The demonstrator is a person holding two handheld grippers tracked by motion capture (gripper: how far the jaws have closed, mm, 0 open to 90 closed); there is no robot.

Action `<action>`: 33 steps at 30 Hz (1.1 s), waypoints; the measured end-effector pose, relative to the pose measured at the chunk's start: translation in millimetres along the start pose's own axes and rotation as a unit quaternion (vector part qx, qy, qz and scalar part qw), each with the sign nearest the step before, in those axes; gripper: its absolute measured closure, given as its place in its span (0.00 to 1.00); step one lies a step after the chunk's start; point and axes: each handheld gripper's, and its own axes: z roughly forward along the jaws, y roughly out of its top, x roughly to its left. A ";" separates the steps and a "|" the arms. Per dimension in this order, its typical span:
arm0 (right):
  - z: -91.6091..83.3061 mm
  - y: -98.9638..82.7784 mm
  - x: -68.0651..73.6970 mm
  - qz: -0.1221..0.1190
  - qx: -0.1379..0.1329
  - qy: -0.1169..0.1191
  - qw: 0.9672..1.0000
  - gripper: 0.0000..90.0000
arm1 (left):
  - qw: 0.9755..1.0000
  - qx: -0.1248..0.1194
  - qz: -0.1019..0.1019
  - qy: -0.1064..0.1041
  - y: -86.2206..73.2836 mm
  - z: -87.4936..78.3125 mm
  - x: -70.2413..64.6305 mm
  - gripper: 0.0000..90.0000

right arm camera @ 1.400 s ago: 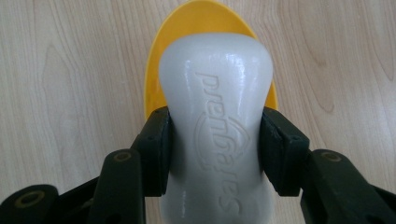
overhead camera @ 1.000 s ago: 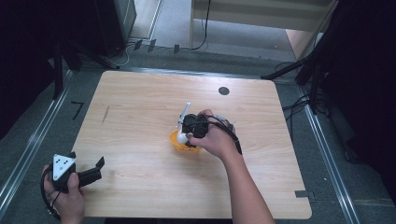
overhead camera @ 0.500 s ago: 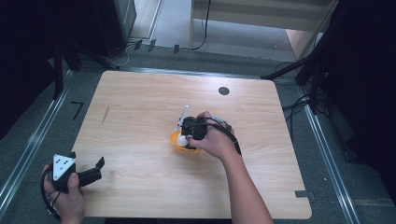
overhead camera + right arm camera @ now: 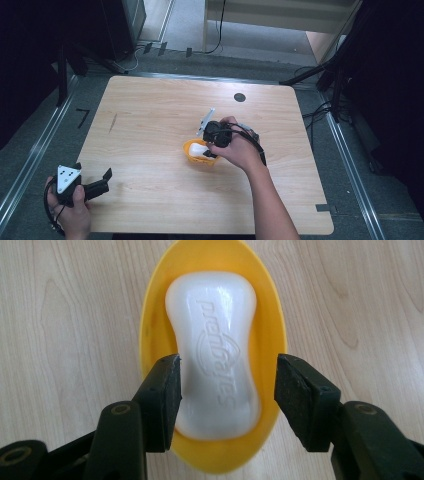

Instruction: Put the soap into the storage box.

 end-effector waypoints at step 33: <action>-17.5 -71.7 -0.9 0.072 -0.007 -0.017 0.997 0.47 | 1.000 0.001 0.005 0.001 0.1 0.2 -0.6 0.00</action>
